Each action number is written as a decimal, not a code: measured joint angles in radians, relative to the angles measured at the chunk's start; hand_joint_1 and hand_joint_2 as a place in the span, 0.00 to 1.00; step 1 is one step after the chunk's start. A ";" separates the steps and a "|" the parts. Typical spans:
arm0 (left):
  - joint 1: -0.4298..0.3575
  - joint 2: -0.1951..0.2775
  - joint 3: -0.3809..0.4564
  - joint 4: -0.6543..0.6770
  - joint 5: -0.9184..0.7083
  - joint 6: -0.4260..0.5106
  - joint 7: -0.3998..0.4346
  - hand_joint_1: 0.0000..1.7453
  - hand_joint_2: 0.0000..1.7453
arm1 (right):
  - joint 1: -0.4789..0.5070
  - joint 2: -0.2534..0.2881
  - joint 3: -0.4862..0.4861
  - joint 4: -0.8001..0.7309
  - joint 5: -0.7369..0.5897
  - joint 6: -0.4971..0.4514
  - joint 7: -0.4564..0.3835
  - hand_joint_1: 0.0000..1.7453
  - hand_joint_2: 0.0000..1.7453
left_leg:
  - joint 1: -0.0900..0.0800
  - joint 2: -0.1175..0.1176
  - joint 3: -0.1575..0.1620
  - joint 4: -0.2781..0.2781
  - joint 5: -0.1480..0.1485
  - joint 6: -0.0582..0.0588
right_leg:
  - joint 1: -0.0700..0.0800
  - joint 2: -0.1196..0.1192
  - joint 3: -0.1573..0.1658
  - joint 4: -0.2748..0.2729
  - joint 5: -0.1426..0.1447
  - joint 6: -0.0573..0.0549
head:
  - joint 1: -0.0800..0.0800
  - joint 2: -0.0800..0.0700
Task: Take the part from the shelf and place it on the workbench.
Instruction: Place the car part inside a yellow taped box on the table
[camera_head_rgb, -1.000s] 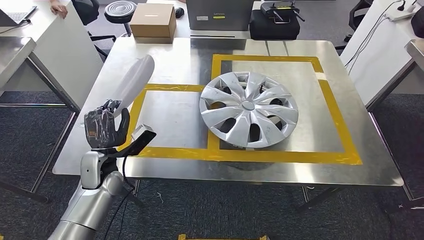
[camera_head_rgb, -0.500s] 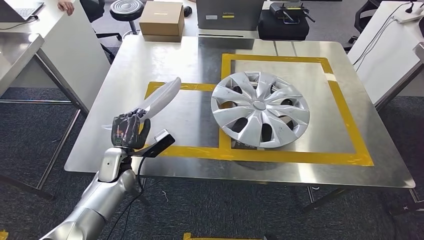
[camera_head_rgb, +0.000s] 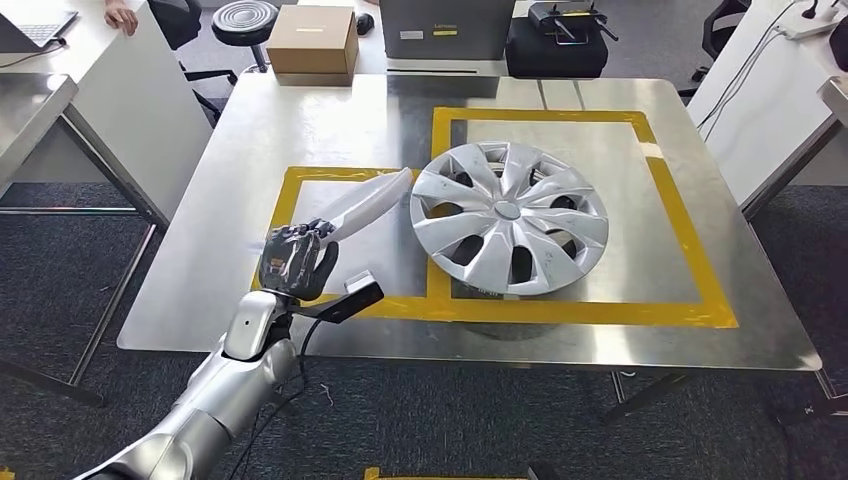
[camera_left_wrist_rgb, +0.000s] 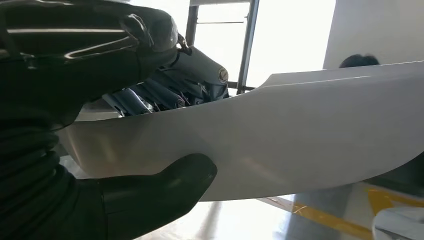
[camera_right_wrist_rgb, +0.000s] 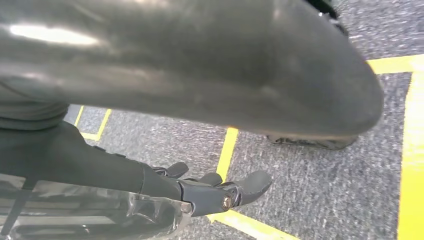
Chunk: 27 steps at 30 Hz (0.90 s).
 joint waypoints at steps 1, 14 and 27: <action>-0.003 -0.005 -0.008 0.001 0.001 -0.001 -0.001 1.00 1.00 | 0.002 0.000 0.000 -0.005 0.000 -0.001 0.000 0.00 0.00 | -0.003 0.000 0.014 -0.025 0.002 0.005 | 0.002 0.000 -0.001 0.000 0.000 0.004 | 0.000 0.000; -0.015 -0.023 -0.056 0.016 0.010 -0.005 -0.001 1.00 1.00 | 0.023 -0.018 0.001 -0.041 0.000 -0.012 0.006 0.00 0.00 | -0.011 -0.005 0.027 -0.045 0.010 0.037 | -0.004 -0.004 -0.054 0.097 -0.027 0.046 | 0.004 0.000; -0.026 -0.027 -0.096 0.023 0.061 -0.039 -0.020 1.00 1.00 | 0.045 -0.032 0.008 -0.090 0.004 -0.019 0.008 0.00 0.00 | -0.001 -0.002 -0.112 0.228 -0.096 -0.002 | -0.003 -0.001 -0.009 0.009 -0.002 0.001 | 0.000 0.000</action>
